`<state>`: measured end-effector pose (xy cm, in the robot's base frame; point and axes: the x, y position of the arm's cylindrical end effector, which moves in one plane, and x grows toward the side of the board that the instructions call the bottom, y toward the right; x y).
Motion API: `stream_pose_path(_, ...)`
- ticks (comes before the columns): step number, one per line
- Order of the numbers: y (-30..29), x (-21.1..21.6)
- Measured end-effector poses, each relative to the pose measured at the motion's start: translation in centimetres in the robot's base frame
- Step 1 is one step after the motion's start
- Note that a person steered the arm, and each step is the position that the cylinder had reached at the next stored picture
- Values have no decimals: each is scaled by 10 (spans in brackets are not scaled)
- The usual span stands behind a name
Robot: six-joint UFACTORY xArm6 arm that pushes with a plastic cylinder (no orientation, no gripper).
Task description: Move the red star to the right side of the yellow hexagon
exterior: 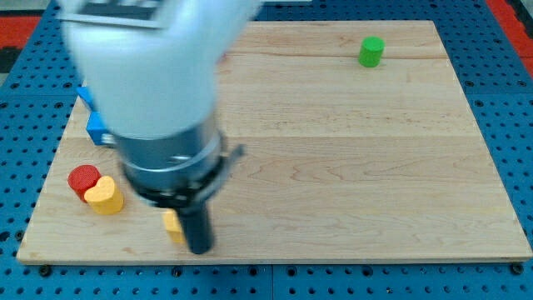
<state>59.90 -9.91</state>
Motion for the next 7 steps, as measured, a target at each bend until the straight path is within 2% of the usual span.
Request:
stream_pose_path(1,-64,-37)
stream_pose_path(2,-12,-48)
stream_pose_path(3,52,-128)
stream_pose_path(4,99,-239)
stream_pose_path(5,93,-328)
stream_pose_path(6,40,-368)
stream_pose_path(7,12,-341)
